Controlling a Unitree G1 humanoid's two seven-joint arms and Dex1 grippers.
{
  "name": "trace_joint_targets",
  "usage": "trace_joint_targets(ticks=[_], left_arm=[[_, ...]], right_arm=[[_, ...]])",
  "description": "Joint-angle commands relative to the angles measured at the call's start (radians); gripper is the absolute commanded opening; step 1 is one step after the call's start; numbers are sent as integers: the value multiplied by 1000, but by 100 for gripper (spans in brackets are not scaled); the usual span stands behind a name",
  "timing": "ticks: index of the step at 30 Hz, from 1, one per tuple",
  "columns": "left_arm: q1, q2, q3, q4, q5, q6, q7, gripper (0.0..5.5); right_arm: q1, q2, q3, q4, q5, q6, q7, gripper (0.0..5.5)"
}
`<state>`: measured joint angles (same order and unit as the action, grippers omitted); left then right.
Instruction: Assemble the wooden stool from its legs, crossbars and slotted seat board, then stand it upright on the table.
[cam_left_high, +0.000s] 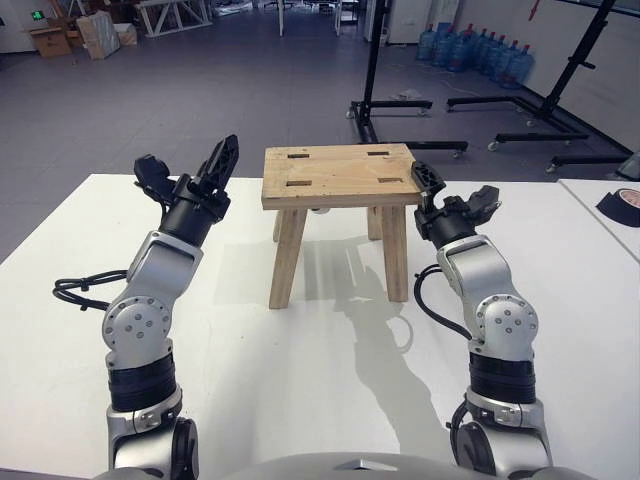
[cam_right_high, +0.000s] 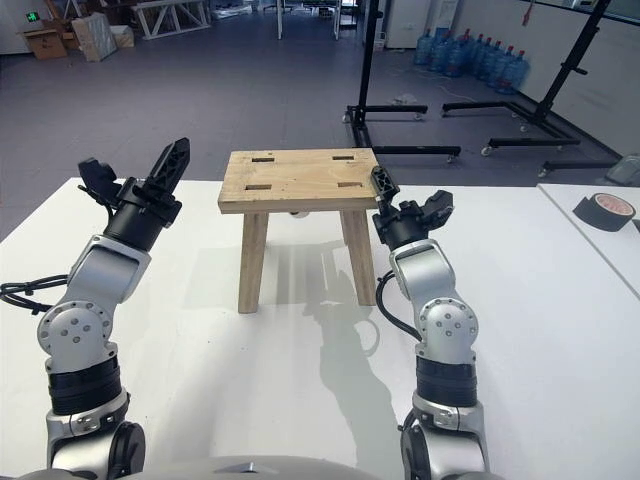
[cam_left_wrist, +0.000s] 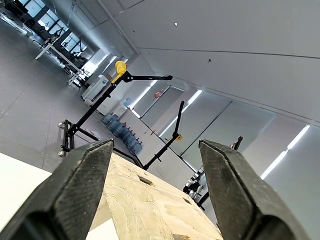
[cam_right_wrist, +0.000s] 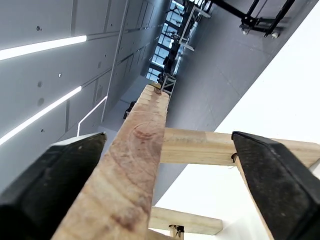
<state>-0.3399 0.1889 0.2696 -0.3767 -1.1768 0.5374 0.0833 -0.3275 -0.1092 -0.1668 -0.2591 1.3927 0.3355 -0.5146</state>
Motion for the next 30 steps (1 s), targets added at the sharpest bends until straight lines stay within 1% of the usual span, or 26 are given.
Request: trace_joint_targets(ticks=[1, 5, 8, 9, 11, 13, 14, 17, 21, 24, 28, 29, 30], left_arm=[[-12, 12, -3, 13, 33, -2, -19, 312], [-6, 44, -36, 3, 158, -30, -80, 312], [10, 83, -104, 9, 371, -106, -123, 312], [16, 89, -120, 20, 449, -139, -120, 312], [25, 120, -154, 74, 649, -218, -87, 312], [44, 148, -187, 121, 827, -307, -74, 312], [52, 144, -189, 141, 868, -342, -76, 312], [87, 120, -190, 201, 932, -427, -100, 312], [93, 73, -153, 295, 918, -495, -136, 312], [103, 70, -158, 320, 965, -557, -154, 312], [118, 59, -175, 325, 1024, -615, -168, 312], [125, 48, -173, 325, 1017, -625, -174, 331], [132, 41, -173, 324, 1015, -635, -178, 340]], right_arm=[[3, 25, -5, -62, -44, 5, 31, 463], [-15, -4, -22, -113, -160, -22, 133, 463], [-14, -24, -29, -135, -268, -46, 193, 463], [-14, -52, -18, -143, -333, -52, 234, 463], [-1, -150, 31, -147, -536, -80, 339, 463], [48, -264, 106, -98, -817, -193, 469, 463], [82, -284, 112, -55, -906, -248, 497, 463], [167, -260, 86, 40, -995, -365, 560, 463], [207, -192, 52, 108, -1037, -452, 578, 463], [201, -164, 25, 146, -1062, -476, 578, 463], [191, -157, 16, 162, -1085, -482, 605, 463], [193, -158, 14, 172, -1092, -481, 613, 469], [196, -159, 13, 181, -1100, -482, 622, 469]])
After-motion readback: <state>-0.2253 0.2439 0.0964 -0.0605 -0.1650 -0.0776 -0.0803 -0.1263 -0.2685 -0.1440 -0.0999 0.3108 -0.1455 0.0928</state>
